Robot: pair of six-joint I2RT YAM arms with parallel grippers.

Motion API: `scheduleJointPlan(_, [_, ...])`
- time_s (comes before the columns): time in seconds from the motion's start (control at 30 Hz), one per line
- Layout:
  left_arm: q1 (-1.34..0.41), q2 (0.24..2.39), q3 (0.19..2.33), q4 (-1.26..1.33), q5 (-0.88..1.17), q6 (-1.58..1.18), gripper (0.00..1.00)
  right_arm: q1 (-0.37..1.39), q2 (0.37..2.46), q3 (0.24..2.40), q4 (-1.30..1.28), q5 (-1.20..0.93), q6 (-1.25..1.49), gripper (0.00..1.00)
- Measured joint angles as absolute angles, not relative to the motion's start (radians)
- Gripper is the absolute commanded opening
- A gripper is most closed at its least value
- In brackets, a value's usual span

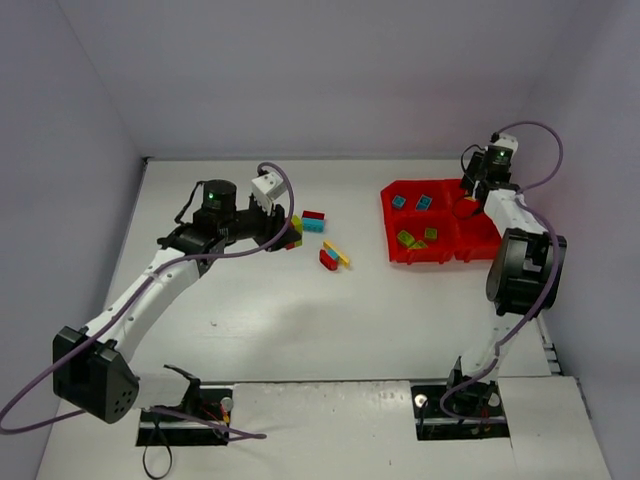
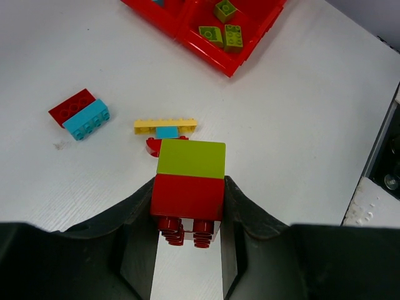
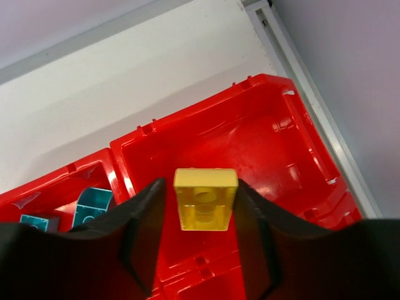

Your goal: Sort the legos into containers by color

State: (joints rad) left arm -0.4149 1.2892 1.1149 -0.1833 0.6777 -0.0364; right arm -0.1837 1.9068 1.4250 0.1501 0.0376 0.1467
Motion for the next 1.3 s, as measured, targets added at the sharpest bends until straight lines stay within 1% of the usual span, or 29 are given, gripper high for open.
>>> scheduleJointPlan(0.03, [-0.415, 1.288, 1.114, -0.183, 0.686, -0.036, 0.10, -0.184, 1.914, 1.429, 0.148, 0.036, 0.146, 0.48])
scheduleJointPlan(0.1, [-0.415, 1.286, 1.114, -0.181, 0.704, -0.036, 0.10, -0.184, 1.926, 1.433, 0.137, 0.028, 0.147, 0.51])
scheduleJointPlan(0.23, [-0.415, 1.284, 1.114, -0.175, 0.741, -0.036, 0.10, -0.184, 1.927, 1.435, 0.123, -0.007, 0.149, 0.54])
scheduleJointPlan(0.4, [-0.415, 1.282, 1.097, -0.159, 0.785, -0.036, 0.10, -0.184, 1.896, 1.424, 0.107, -0.082, 0.146, 0.55])
scheduleJointPlan(0.53, [-0.415, 1.281, 1.093, -0.154, 0.817, -0.036, 0.10, -0.183, 1.776, 1.356, 0.104, -0.178, 0.143, 0.54])
scheduleJointPlan(0.67, [-0.415, 1.280, 1.087, -0.147, 0.850, -0.036, 0.10, -0.159, 1.596, 1.256, 0.126, -0.382, 0.138, 0.54])
scheduleJointPlan(0.73, [-0.415, 1.280, 1.085, -0.146, 0.872, -0.036, 0.10, -0.112, 1.526, 1.225, 0.138, -0.488, 0.132, 0.55])
scheduleJointPlan(0.83, [-0.415, 1.280, 1.084, -0.143, 0.905, -0.036, 0.10, 0.014, 1.454, 1.186, 0.179, -0.663, 0.107, 0.55])
scheduleJointPlan(1.0, [-0.415, 1.280, 1.084, -0.142, 0.961, -0.025, 0.10, 0.210, 1.422, 1.132, 0.225, -0.918, 0.052, 0.55])
scheduleJointPlan(1.13, [-0.415, 1.281, 1.084, -0.151, 0.998, 0.003, 0.10, 0.288, 1.422, 1.128, 0.232, -1.043, -0.002, 0.55])
scheduleJointPlan(1.3, [-0.415, 1.283, 1.085, -0.188, 1.035, 0.041, 0.10, 0.363, 1.422, 1.128, 0.234, -1.137, -0.059, 0.54])
